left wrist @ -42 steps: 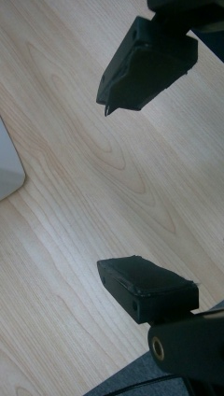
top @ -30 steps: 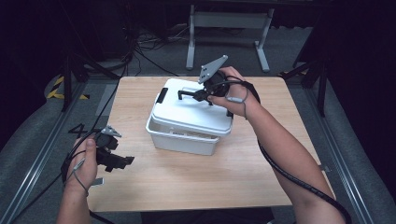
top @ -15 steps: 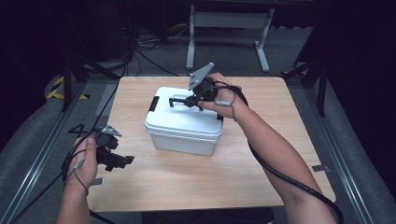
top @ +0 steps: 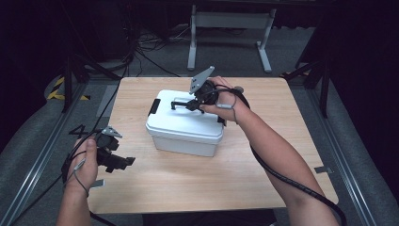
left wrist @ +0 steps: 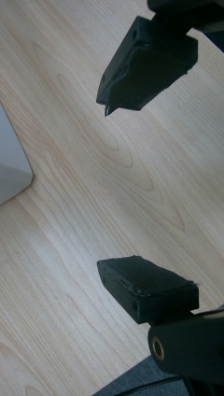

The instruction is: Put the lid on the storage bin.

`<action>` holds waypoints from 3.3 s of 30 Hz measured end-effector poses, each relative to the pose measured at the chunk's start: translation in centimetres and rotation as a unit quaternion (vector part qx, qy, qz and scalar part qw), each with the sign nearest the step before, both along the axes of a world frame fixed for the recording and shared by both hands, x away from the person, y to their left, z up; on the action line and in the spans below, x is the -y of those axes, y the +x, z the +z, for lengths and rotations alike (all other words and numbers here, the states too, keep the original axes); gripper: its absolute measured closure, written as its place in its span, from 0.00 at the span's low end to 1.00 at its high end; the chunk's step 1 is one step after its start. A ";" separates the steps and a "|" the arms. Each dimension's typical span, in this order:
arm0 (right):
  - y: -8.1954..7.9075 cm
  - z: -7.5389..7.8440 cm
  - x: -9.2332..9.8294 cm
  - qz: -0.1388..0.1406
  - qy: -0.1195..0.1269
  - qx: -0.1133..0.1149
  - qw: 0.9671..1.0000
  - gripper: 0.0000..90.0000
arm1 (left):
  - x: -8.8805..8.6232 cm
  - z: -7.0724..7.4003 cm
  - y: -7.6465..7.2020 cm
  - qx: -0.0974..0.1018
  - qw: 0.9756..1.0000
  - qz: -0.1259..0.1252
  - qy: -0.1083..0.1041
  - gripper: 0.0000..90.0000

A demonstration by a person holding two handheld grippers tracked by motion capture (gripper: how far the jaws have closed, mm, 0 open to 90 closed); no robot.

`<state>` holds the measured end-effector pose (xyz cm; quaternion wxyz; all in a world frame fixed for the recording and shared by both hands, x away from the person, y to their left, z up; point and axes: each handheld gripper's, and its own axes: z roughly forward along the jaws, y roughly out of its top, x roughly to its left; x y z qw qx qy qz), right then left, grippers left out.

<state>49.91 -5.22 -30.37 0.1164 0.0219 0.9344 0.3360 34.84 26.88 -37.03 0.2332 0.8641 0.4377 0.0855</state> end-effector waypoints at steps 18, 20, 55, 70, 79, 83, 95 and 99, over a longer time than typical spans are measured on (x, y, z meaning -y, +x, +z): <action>-0.9 -0.5 -0.6 -0.012 -0.029 0.032 0.999 0.94 | 0.2 0.0 0.1 -0.001 1.000 -0.003 0.002 0.20; -0.9 -0.5 -0.6 -0.014 -0.028 0.027 0.999 0.94 | 0.2 0.1 0.1 -0.002 1.000 -0.003 0.000 0.20; -2.9 3.2 1.6 -0.046 0.035 -0.034 0.998 0.61 | 0.5 0.3 0.2 0.001 1.000 -0.011 0.000 0.20; -4.3 5.5 6.6 -0.097 0.068 -0.050 0.992 0.55 | 1.0 0.3 0.7 -0.001 1.000 -0.015 0.001 0.20; -4.7 5.7 10.9 -0.135 0.077 -0.050 0.987 0.51 | 1.0 0.5 1.3 0.012 1.000 0.018 -0.010 0.19; -5.0 5.7 12.7 -0.154 0.081 -0.046 0.984 0.50 | 0.9 0.6 1.5 0.012 1.000 0.017 -0.010 0.19; -5.4 5.6 17.2 -0.200 0.087 -0.031 0.975 0.45 | 0.6 0.4 1.4 0.010 1.000 0.009 -0.004 0.21; -5.5 5.2 18.6 -0.222 0.088 -0.040 0.970 0.43 | 0.4 0.3 1.3 0.005 1.000 0.004 -0.006 0.21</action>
